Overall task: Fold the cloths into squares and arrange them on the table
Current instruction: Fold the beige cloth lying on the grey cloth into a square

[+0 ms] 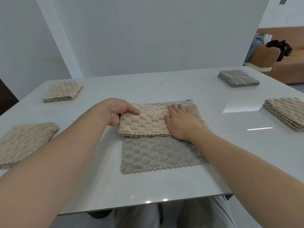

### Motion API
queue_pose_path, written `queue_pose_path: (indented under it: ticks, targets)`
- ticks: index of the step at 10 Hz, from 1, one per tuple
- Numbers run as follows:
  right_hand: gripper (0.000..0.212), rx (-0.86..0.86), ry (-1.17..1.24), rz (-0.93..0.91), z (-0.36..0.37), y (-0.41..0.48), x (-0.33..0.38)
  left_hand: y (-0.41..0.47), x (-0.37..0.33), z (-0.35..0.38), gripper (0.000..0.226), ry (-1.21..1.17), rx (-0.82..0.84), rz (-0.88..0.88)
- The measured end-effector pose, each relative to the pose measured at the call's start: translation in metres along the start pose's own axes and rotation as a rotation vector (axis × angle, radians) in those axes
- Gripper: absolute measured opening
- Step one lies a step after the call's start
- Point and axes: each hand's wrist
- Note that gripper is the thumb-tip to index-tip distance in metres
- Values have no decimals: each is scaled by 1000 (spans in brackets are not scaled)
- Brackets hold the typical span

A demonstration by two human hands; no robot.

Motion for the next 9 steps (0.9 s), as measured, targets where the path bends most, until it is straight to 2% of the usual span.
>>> queue_pose_path:
  ticks: [3, 4, 5, 6, 7, 8, 9]
  targets:
    - [65, 0, 2, 0, -1, -1, 1, -2, -2, 8, 7, -124, -53, 29]
    - [65, 0, 6, 2, -1, -1, 1, 1, -1, 6, 5, -106, -134, 51]
    - [66, 4, 14, 4, -2, -1, 1, 13, 3, 2, 14, -139, -266, 144]
    - [66, 0, 13, 2, -2, -2, 2, 27, 11, -2, 33, -58, -447, 230]
    - [65, 1, 14, -1, -2, -2, 1, 28, 18, 5, 39, 172, -643, 326]
    - [66, 3, 15, 1, -1, -1, 0, 18, 24, 23, 51, 510, -919, 492]
    - [65, 1, 8, 0, 0, 0, 1, 9, 28, 51, 52, 743, -974, 803]
Point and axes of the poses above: each hand's wrist, its own y-axis towards the middle knuckle, its own z-axis out of the palm, x = y × z, and after that the axes turned 15 degrees about -z, right-handed
